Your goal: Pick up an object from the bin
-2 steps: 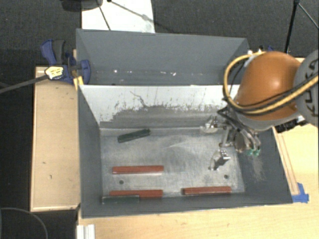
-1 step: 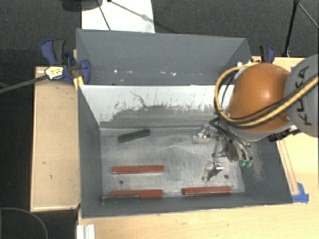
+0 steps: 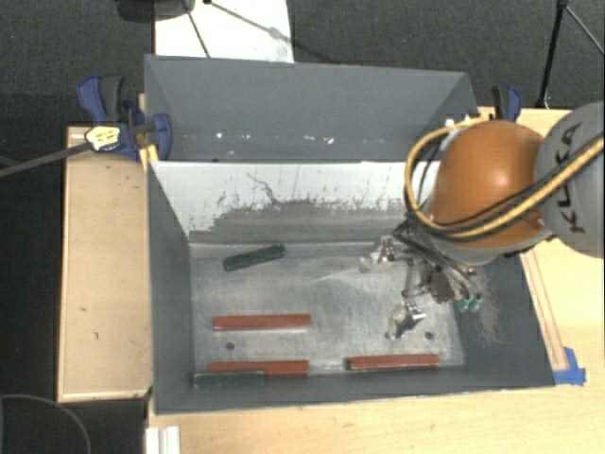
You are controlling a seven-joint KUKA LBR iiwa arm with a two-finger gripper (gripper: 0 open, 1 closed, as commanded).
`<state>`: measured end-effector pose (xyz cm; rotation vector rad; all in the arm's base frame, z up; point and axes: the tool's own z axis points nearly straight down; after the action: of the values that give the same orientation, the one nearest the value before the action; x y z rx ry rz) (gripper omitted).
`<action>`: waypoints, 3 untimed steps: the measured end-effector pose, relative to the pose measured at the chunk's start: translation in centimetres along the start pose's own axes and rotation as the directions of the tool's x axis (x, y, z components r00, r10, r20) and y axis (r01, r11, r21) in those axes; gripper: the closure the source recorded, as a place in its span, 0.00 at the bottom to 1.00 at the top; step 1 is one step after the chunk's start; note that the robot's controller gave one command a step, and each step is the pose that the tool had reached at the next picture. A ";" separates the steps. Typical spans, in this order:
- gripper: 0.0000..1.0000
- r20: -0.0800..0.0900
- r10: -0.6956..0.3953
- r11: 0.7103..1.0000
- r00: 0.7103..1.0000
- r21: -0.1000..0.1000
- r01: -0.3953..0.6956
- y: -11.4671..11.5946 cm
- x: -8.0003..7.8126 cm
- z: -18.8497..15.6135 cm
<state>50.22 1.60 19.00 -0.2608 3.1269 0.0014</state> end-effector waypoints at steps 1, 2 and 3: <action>0.00 0.005 -0.058 0.998 0.998 0.001 0.058 1.8 -1.5 6.2; 1.00 0.004 0.176 0.984 0.984 -0.001 -0.176 5.3 -0.2 11.6; 0.00 0.004 0.174 0.985 0.985 0.000 -0.174 5.3 -0.2 11.8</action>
Offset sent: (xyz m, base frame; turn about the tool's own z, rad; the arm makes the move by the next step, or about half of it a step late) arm -0.0087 0.0527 -0.1200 0.1772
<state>49.59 6.92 7.24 0.0141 3.1340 0.0025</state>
